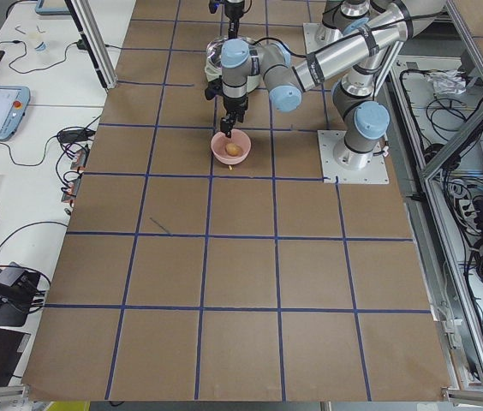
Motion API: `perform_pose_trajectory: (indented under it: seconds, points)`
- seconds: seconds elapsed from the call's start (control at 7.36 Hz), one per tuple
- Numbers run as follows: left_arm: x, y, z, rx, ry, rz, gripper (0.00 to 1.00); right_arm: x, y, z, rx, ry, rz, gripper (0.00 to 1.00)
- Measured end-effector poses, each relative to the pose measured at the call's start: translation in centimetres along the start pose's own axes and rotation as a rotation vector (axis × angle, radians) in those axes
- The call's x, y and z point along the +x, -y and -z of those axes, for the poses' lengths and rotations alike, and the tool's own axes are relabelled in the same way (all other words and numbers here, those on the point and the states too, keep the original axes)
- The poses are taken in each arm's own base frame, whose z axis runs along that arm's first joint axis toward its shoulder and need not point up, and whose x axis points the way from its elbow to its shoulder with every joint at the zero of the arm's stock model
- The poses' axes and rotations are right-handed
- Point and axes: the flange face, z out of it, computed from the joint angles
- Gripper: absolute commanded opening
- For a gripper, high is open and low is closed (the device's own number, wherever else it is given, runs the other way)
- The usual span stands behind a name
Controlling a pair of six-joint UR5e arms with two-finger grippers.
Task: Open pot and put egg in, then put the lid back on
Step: 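Grasp the glass lid knob with the right gripper and lift it, then carry the glass lid away from the pot with the right gripper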
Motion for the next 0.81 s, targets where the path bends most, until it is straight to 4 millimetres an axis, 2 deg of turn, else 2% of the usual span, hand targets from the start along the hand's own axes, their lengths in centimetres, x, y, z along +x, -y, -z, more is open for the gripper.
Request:
perform_pose_trajectory:
  seconds: [0.14, 0.54, 0.68, 0.81]
  points:
    - [0.5, -0.1, -0.6, 0.009, 0.002, -0.002, 0.91, 0.0, 0.4, 0.6, 0.011, 0.003, 0.001, 0.47]
    - [1.4, -0.3, -1.9, 0.01, -0.016, -0.013, 0.9, 0.7, 2.4, 4.6, 0.043, 0.012, -0.02, 0.46]
    - [1.4, -0.5, -2.2, 0.009, -0.017, -0.015, 0.9, 1.7, 3.4, 6.0, 0.051, 0.013, -0.039, 0.46]
    - [0.9, -0.5, -2.7, 0.011, -0.014, -0.023, 0.9, 3.7, 4.6, 7.7, 0.062, 0.016, -0.058, 0.46]
